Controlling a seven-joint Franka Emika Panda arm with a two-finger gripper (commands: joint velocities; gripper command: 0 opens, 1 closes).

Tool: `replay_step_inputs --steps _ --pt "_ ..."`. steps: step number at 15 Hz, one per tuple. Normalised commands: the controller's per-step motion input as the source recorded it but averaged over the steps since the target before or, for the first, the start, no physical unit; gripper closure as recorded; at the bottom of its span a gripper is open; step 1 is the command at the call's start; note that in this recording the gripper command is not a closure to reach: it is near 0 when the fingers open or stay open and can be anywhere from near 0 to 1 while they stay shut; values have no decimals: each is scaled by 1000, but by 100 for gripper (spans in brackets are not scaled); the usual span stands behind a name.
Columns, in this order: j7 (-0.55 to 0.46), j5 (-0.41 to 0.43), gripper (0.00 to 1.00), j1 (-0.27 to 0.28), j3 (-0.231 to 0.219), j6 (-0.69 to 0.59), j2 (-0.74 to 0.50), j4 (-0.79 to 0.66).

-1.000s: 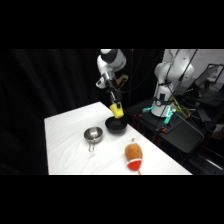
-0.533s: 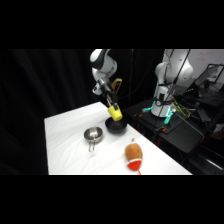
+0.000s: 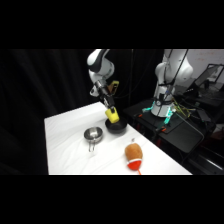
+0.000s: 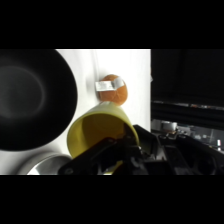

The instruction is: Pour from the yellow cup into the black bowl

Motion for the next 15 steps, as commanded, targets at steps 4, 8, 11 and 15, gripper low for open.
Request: replay_step_inputs --steps 4,8,11,15 --pt "867 -508 18 215 184 578 -596 -270" --pt "947 -705 17 198 245 389 -394 -145" --pt "753 -588 17 232 288 304 -37 77" --pt "500 -424 18 204 228 307 280 285"
